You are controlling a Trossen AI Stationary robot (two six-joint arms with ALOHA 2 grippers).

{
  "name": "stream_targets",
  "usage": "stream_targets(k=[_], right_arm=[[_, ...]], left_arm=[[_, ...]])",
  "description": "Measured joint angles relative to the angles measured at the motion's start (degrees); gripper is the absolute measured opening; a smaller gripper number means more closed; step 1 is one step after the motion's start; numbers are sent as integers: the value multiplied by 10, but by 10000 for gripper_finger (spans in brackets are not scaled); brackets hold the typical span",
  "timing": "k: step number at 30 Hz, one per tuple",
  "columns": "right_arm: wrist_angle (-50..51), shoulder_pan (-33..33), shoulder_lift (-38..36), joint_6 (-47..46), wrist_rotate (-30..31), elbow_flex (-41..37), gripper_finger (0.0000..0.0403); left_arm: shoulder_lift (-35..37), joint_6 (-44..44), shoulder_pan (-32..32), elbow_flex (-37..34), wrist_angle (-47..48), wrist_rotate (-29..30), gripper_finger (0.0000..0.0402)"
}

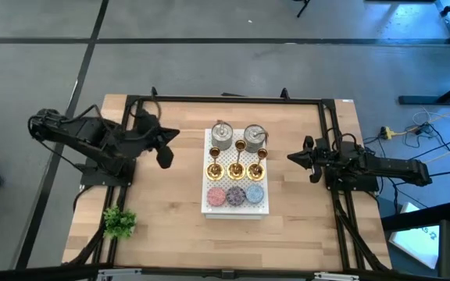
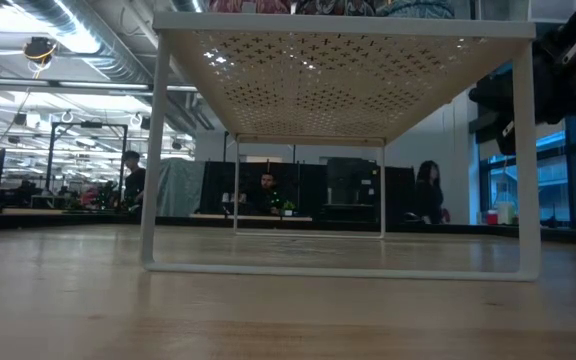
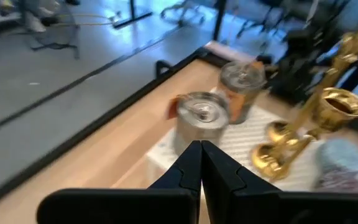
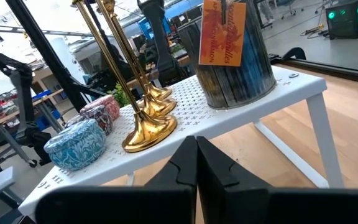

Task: Pick & Place candle stick holders
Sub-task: Return to Home Position

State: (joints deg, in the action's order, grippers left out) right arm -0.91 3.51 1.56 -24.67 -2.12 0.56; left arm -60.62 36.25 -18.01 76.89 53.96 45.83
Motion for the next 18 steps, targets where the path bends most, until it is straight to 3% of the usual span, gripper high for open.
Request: stream_targets(k=[10,13,18], right_arm=[[0,0,0,0,0,0,0],[0,0,0,0,0,0,0],[0,0,0,0,0,0,0]], left_arm=[[176,-30,-4,-287,-326,-79,2],[210,-30,-1,-345,-369,-99,2],[245,-68,10,-414,-346,-98,2]])
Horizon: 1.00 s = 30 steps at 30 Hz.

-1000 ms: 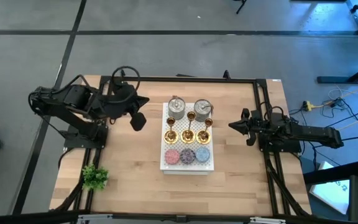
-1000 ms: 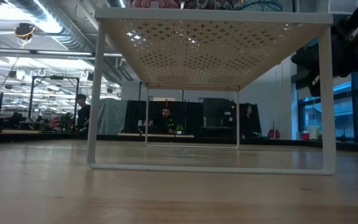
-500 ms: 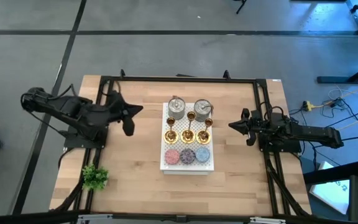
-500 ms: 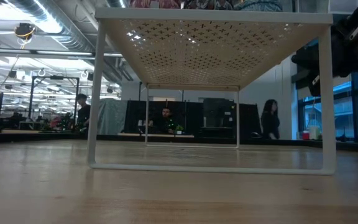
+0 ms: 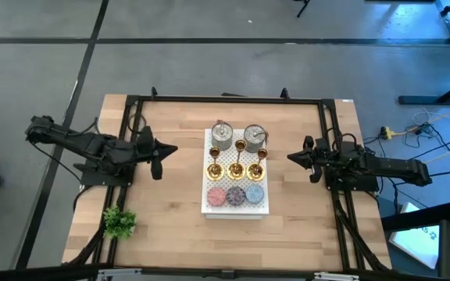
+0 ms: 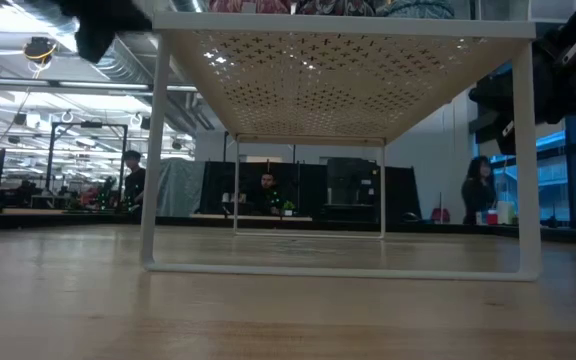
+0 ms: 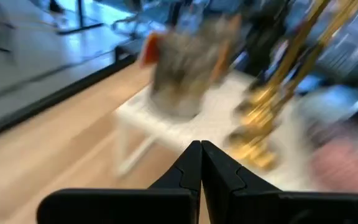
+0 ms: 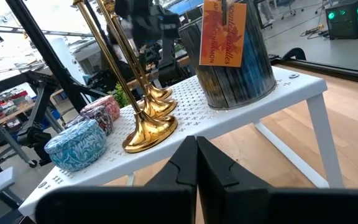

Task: Pick & Place candle stick holders
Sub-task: Return to Home Position

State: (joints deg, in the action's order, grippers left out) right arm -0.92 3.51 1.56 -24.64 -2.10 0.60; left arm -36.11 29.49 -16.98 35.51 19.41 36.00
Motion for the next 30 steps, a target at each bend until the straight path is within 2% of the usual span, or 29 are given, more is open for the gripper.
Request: stream_targets(k=[3,8,14,17,30], right_arm=[[0,0,0,0,0,0,0],[0,0,0,0,0,0,1],[0,0,0,0,2,0,1],[0,0,0,0,2,0,1],[1,0,0,0,7,0,1]], left_arm=[[5,-36,14,-31,42,-2,2],[5,-32,23,-62,38,-28,1],[33,-181,12,-100,-114,-52,2],[72,-203,14,-129,-155,-70,2],[309,-173,14,-273,-151,-125,2]])
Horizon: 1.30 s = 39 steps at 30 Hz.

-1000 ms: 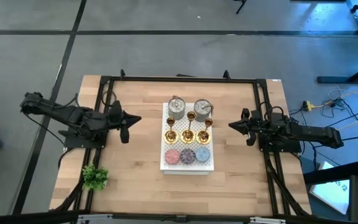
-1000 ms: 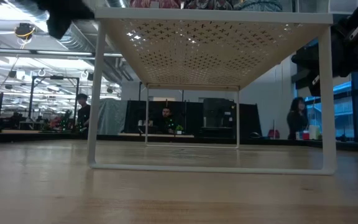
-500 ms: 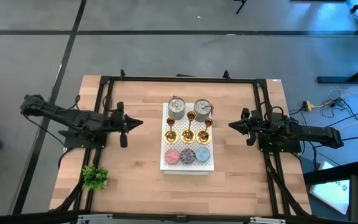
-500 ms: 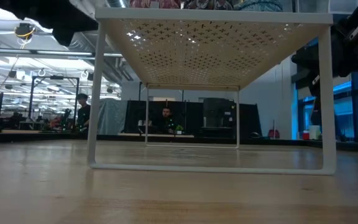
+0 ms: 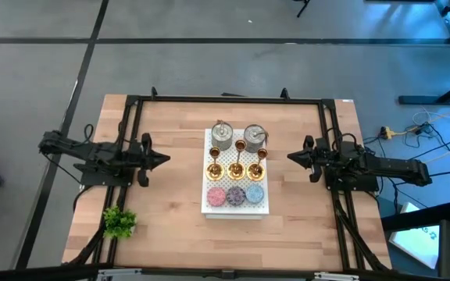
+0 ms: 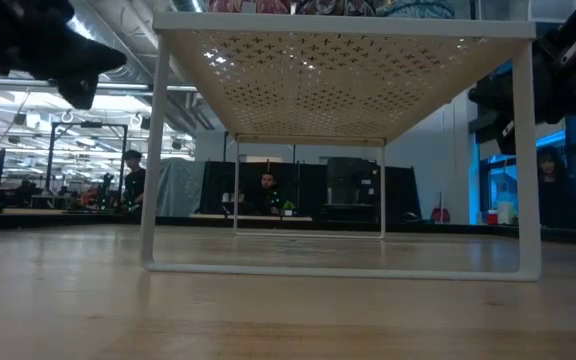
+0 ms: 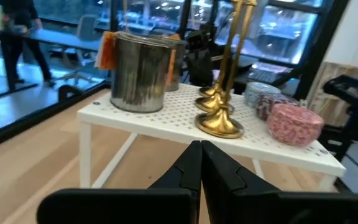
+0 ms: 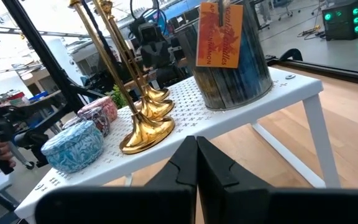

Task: Pick & Place candle stick holders
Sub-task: Return to Home Position

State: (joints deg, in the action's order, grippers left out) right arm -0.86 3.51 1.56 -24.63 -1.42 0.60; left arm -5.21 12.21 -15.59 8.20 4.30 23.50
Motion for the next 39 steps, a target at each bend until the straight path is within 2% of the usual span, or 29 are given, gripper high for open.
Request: stream_targets(k=[4,9,15,21,28,39], right_arm=[[0,0,0,1,4,0,1],[1,0,0,2,4,0,1],[0,0,1,2,1,0,1],[0,0,1,1,-1,0,1],[0,0,1,0,-1,0,0],[0,0,1,0,-1,0,0]], left_arm=[[53,-13,0,-34,-4,-28,2],[47,-16,20,-68,-46,-101,2],[52,-59,79,-77,-62,-162,2],[51,-60,158,-77,-52,-250,2],[51,-38,213,-77,-58,-287,2],[51,-6,217,-77,-54,-266,2]])
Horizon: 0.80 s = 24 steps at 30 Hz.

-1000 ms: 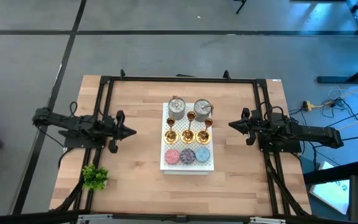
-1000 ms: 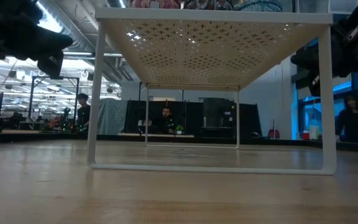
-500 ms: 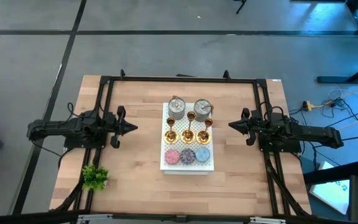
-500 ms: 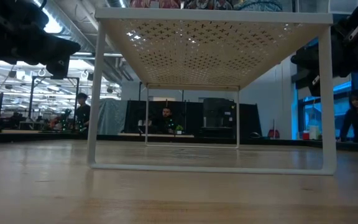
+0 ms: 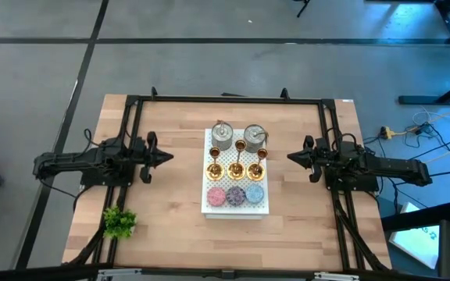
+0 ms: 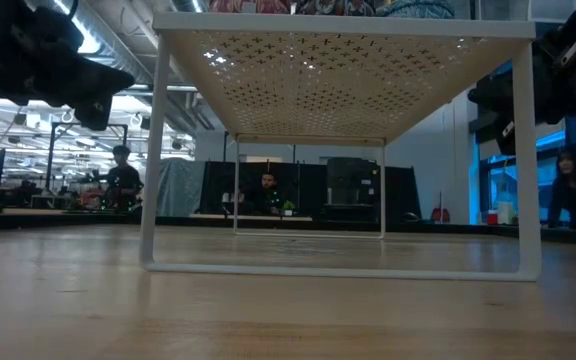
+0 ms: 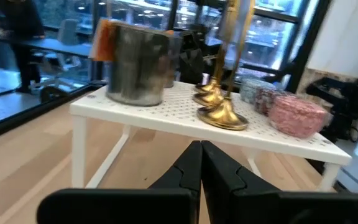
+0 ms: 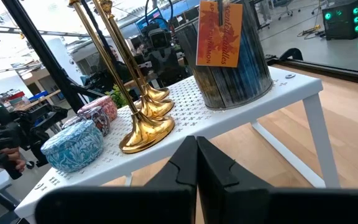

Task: Pick & Place candle stick holders
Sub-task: Return to Home Position

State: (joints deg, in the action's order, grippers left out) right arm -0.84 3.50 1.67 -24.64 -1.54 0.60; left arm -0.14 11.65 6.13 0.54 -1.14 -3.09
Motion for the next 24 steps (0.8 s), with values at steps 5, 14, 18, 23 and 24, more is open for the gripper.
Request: stream_targets(k=[5,14,18,23,24], right_arm=[[0,0,0,0,0,0,0],[0,0,0,0,-1,0,0],[0,0,0,0,-1,0,0],[0,0,0,0,-1,0,0],[0,0,0,0,-1,0,0]], left_arm=[[0,31,0,0,4,56,2],[0,32,0,0,0,63,2],[0,32,0,0,0,64,2],[0,32,0,0,0,65,2],[0,32,0,0,0,65,2]])
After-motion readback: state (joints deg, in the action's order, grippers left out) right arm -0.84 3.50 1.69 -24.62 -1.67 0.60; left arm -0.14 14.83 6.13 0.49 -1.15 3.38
